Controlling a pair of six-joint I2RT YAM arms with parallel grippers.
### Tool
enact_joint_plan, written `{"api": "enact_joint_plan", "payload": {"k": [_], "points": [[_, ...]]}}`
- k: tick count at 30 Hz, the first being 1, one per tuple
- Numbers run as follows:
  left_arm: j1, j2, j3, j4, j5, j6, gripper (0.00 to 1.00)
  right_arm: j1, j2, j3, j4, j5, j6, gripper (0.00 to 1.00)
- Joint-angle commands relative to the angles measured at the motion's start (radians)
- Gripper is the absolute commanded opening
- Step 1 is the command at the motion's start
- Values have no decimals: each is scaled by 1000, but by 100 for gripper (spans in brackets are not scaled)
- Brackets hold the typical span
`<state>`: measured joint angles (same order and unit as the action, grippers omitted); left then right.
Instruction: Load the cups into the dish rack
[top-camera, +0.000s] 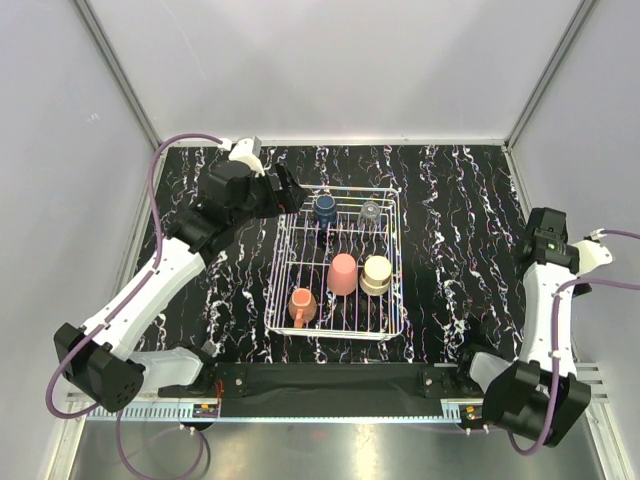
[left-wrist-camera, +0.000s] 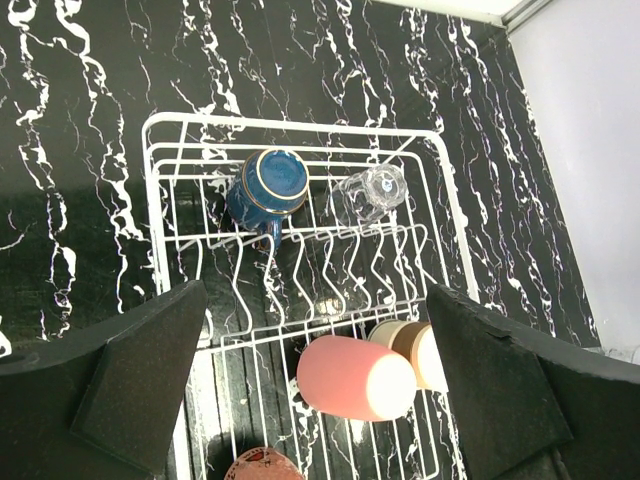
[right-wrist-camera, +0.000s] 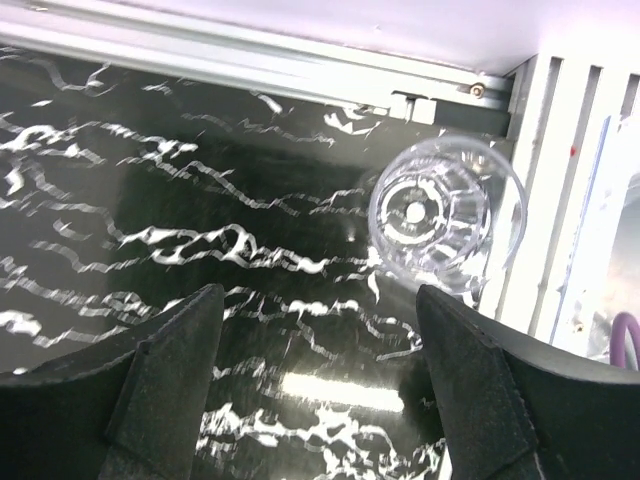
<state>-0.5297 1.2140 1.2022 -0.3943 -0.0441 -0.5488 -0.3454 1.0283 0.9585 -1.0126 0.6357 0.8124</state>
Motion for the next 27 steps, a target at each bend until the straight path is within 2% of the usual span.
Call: {"api": "enact_joint_plan", "payload": {"k": [1,5,7,9,10,14,21,25,27], "points": [[5,12,28,46,30,4,99,-52,42,-26,81,-8,-67,85],[5,13,27,49,38,1,99,-81,50,-67,126,-17,-55,85],[5,15,28,48,38,0,99,-87,52,-95,150,-24,-38,94],[5,16,31,49,38,0,99,-93,70,-106,157,-24,-15,95],[5,15,31,48,38,0,99,-93,78,-109,149,-10,1,99],[5,10,30,52,38,1,99,-110,111,-113,140,-1,54,99],[5,19,31,54,75,-7,99,-199,125,-164,241,-106,5,93],[5,21,31,54,82,-10,99,-199,148,-172,247,-105,11,88],[7,21,30,54,81,-10,99,-199,156,-178,250,-102,19,78]]}}
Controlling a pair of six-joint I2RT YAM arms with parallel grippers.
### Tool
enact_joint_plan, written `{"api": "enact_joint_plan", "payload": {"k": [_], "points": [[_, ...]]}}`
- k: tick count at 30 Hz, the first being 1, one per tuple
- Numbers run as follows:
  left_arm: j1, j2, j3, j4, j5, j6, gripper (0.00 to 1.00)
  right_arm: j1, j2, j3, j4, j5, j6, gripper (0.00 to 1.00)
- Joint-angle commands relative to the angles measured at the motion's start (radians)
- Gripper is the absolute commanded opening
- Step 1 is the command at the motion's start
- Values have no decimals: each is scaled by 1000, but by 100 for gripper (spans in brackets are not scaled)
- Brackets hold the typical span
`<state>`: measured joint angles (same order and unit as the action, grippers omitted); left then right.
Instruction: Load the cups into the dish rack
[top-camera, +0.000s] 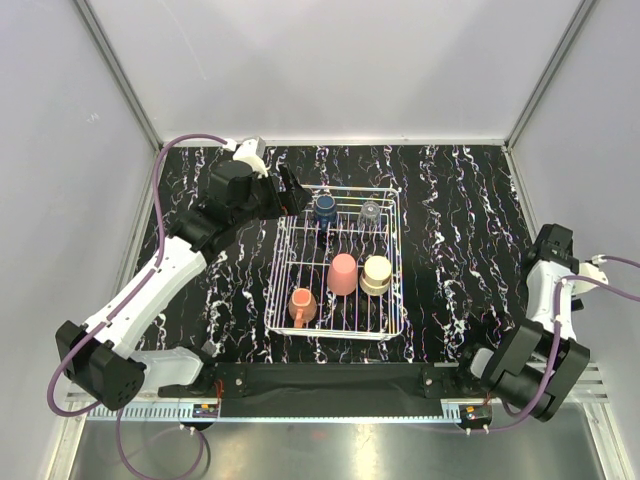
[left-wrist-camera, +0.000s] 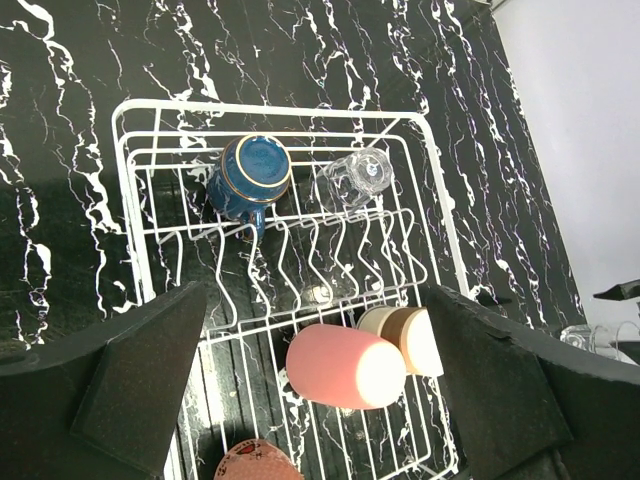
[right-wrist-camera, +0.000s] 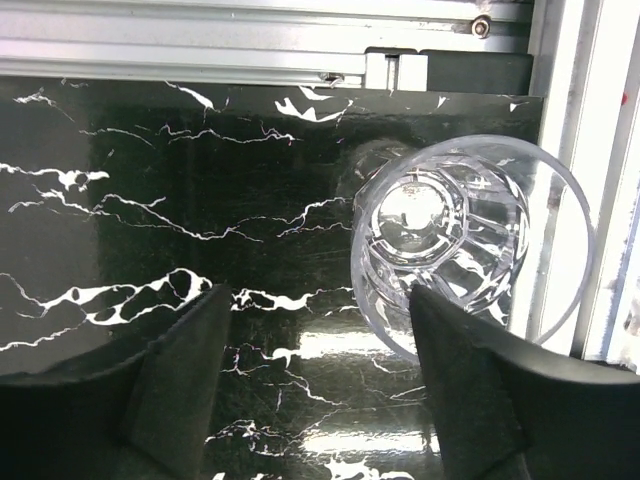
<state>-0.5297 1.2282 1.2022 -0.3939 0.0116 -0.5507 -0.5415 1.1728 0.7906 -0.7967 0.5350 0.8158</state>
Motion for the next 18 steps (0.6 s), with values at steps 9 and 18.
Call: {"api": "enact_joint_plan", "payload": {"k": [9,18], "points": [[8,4,28,53,8,-3,99,-3,56,-5,10,2,69,52],[8,19,27,59,34,-12,99,-3,-30,-34,4,-9,65,14]]}}
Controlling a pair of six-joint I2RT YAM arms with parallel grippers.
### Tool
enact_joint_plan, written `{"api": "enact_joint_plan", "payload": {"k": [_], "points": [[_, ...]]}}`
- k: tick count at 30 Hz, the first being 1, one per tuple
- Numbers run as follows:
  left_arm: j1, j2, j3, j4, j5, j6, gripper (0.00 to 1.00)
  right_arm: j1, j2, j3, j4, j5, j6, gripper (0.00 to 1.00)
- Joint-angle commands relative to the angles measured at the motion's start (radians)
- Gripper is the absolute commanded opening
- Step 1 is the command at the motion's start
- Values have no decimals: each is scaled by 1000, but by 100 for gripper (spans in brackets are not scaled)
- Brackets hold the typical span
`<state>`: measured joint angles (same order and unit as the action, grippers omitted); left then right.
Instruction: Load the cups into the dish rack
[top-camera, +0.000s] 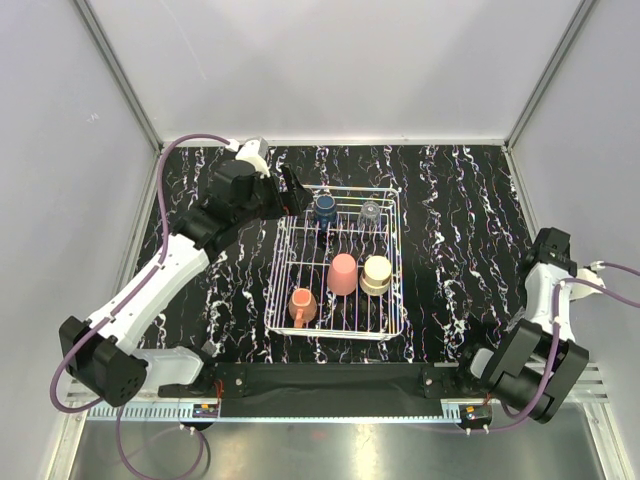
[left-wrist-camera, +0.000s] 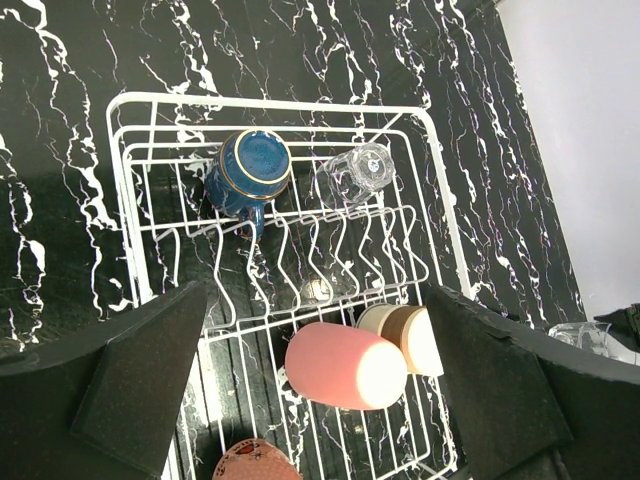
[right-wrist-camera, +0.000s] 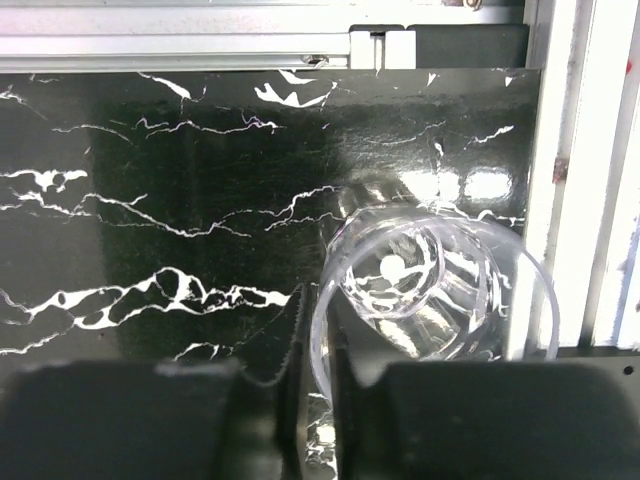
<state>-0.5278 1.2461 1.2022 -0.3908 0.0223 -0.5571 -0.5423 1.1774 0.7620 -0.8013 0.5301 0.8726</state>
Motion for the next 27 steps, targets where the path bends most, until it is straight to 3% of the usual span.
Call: {"api": "enact_joint_plan", "payload": {"k": [1,2,7,11,16,19,22,26,27], "points": [[6,1,26,56,25,-6,99,-2,-32,-7,11,-11,5,5],[6,0,28,56,24,-4,99,-2,-32,-7,8,-27,3,0],[6,9,28,61,42,-6,99,-2,-47,-20,39,-126,-46,0],[9,22,34,63,70,-12,99,-2,-146,-39,169,-431,-220,0],[12,13,37,59,77,-10,99,-2,-235,-15,227,-704,-305,0],[14,3,33,75,94,-13,99,2,-291,-6,305,-950,-322,0],[17,-14,8,130,152,-18,99,39,-305,31,339,-1100,-296,0],[17,-22,-16,225,267,-30,99,169,-309,97,416,-1211,-230,0],[17,-20,-21,278,299,-36,99,248,-311,100,442,-1217,-181,0]]}}
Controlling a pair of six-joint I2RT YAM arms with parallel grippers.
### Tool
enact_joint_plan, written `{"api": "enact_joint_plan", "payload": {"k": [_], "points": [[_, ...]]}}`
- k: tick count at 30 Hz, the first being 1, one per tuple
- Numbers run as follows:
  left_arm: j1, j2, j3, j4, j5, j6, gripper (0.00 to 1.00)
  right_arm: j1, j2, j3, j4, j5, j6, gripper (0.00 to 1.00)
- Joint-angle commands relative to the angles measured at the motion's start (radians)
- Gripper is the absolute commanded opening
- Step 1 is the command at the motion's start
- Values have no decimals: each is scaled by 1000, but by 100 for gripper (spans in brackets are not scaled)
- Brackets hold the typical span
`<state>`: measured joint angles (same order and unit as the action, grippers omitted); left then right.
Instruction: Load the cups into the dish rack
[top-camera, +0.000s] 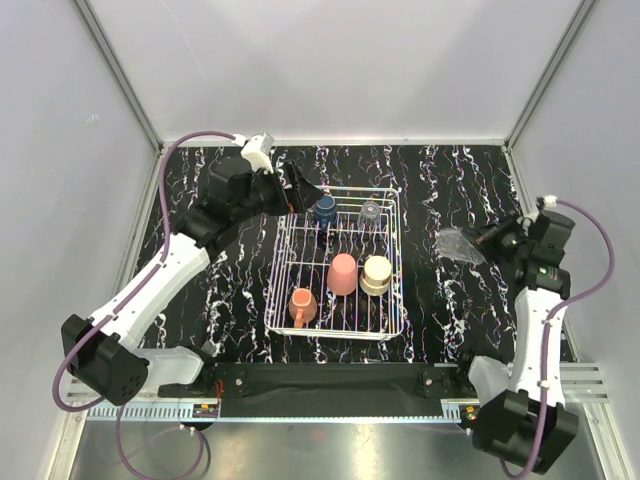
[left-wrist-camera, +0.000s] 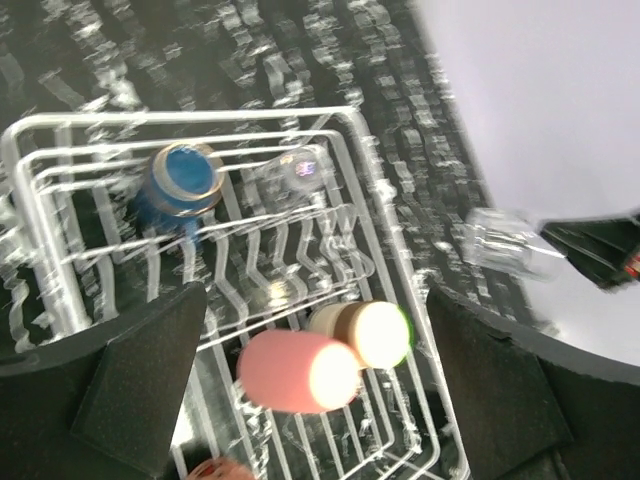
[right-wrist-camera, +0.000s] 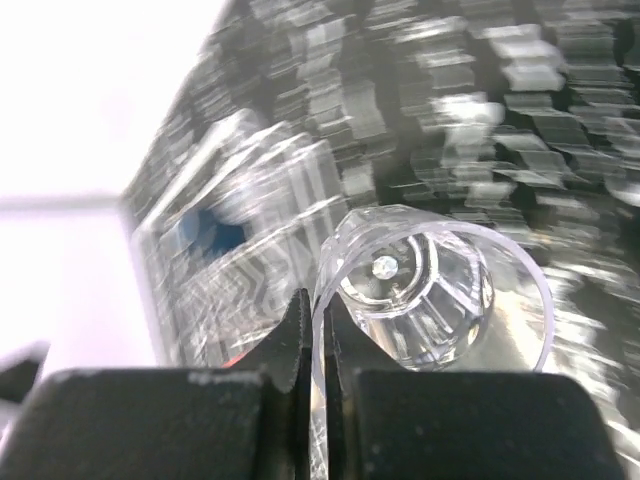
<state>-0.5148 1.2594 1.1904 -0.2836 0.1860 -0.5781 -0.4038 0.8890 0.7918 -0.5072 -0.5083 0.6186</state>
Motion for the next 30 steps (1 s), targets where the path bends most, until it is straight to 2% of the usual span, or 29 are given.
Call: {"api": "enact_joint_plan", "payload": {"k": [1,2,3,7,11,15,17,20,23,25,30], "points": [[4,-35,-21,211,221,-23,99,144,-19,72,215,-188,101,0],[4,-35,-49,313,318,-38,99,208,-9,72,284,-220,148,0],[4,-40,-49,364,358,-49,99,235,-2,73,285,-236,167,0],[4,-54,-109,520,453,-104,99,350,2,95,389,-260,205,0],[2,-37,-124,642,556,-161,99,368,-24,101,493,-349,292,0],[-11,4,-141,847,688,-256,99,372,-44,106,594,-417,390,0],[-28,18,-150,912,707,-287,99,378,-53,84,702,-447,443,0],[-62,0,-152,876,696,-220,99,388,-64,66,826,-470,535,0],[-108,-21,-127,759,670,-114,99,398,-68,49,927,-466,602,0],[-132,-31,-107,675,644,-65,99,453,-65,32,1022,-458,662,0],[-163,-37,-97,613,615,-8,99,537,-58,41,1064,-427,681,0]]}}
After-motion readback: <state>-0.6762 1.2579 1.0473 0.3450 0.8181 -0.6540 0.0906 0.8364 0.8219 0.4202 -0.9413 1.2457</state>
